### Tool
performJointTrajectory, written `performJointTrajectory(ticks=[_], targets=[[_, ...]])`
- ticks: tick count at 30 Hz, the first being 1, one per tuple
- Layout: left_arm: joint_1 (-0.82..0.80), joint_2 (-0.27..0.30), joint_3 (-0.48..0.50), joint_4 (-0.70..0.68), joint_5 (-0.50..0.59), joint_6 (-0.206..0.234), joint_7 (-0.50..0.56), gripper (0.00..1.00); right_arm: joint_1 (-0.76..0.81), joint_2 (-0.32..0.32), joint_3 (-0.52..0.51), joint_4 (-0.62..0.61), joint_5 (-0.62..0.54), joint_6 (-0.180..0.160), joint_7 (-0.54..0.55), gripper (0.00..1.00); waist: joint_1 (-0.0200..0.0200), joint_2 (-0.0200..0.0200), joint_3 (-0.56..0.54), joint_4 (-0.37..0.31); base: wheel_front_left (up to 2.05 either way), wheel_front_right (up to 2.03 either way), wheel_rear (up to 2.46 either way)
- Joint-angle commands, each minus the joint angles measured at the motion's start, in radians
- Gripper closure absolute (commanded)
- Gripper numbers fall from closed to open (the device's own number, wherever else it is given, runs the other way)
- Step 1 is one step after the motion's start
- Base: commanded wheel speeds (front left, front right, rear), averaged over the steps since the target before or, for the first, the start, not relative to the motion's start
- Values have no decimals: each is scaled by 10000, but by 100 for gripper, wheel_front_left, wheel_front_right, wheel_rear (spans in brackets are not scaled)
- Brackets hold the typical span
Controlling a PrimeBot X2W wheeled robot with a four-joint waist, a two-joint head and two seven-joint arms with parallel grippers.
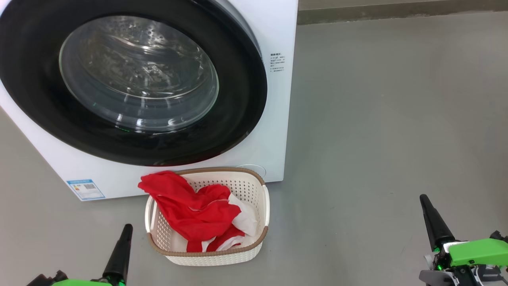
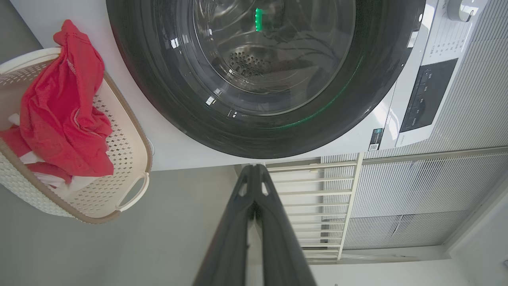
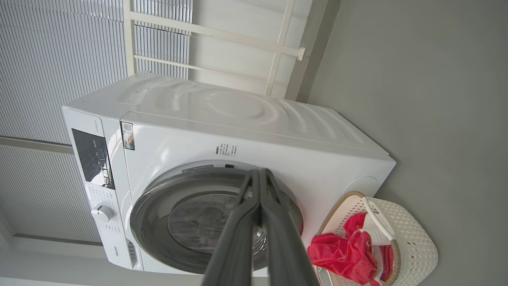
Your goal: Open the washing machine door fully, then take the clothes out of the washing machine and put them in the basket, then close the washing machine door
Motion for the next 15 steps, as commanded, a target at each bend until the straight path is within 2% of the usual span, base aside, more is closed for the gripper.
performJointTrajectory(ticks=[1, 8, 15], targets=[[-500, 100, 376, -207, -378, -66, 140, 100, -605, -177, 263, -318, 390, 3, 150, 100, 0, 0, -7, -19, 0, 0, 0], [-581, 84, 453, -202, -989, -69, 312, 100, -739, -187, 293, -330, 995, 2, 321, 100, 0, 0, -21, -63, 0, 0, 0], [-582, 74, 467, -202, -978, -69, 323, 100, -739, -187, 294, -330, 996, 2, 321, 100, 0, 0, -21, -63, 0, 0, 0]])
